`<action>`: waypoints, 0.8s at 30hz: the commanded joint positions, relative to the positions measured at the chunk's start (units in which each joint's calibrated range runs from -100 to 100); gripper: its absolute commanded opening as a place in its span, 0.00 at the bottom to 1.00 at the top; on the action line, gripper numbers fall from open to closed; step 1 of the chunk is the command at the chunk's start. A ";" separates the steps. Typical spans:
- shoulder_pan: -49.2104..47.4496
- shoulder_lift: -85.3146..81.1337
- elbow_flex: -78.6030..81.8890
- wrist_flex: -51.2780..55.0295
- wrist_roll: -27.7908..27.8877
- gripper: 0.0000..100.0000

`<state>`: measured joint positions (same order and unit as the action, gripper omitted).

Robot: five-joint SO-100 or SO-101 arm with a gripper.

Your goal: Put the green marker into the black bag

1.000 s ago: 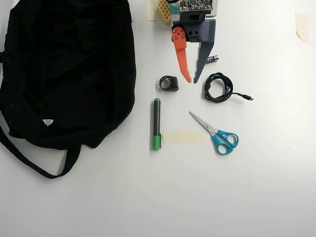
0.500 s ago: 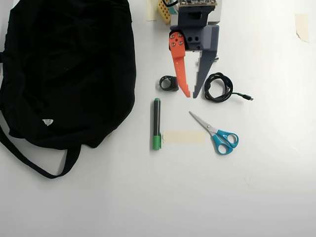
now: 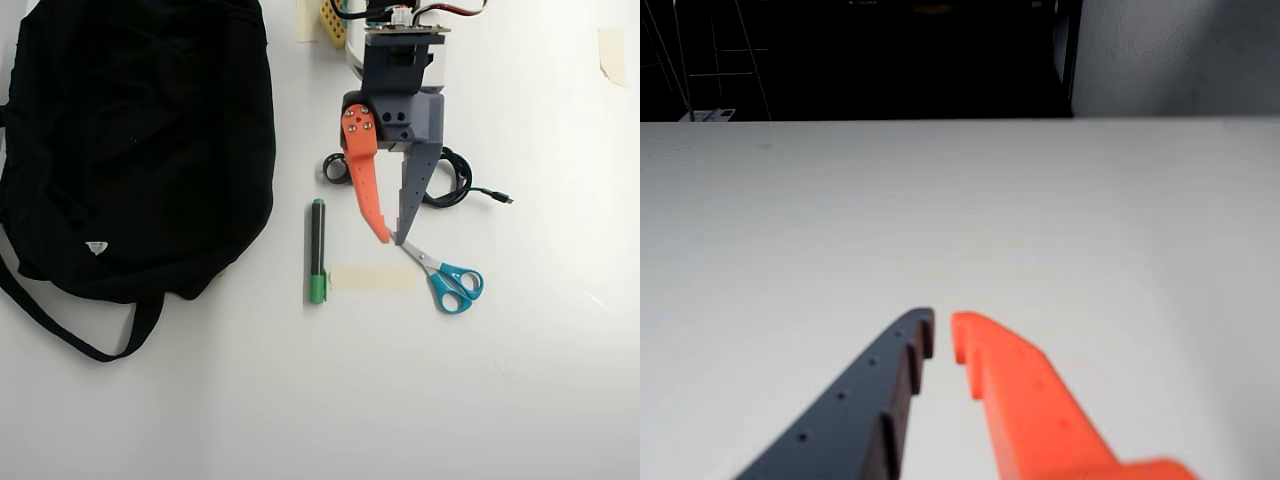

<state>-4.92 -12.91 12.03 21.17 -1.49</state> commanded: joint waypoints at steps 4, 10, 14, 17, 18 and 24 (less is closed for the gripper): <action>0.06 1.62 -1.79 -5.06 0.39 0.03; 0.06 1.62 -1.79 -5.06 0.70 0.03; 0.14 0.88 -1.79 -5.06 0.70 0.03; 0.73 1.21 -2.32 -5.06 0.34 0.02; 0.88 0.88 -1.88 -4.97 0.39 0.02; 0.73 1.54 -3.13 5.02 0.23 0.02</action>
<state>-4.04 -10.92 12.03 19.19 -1.15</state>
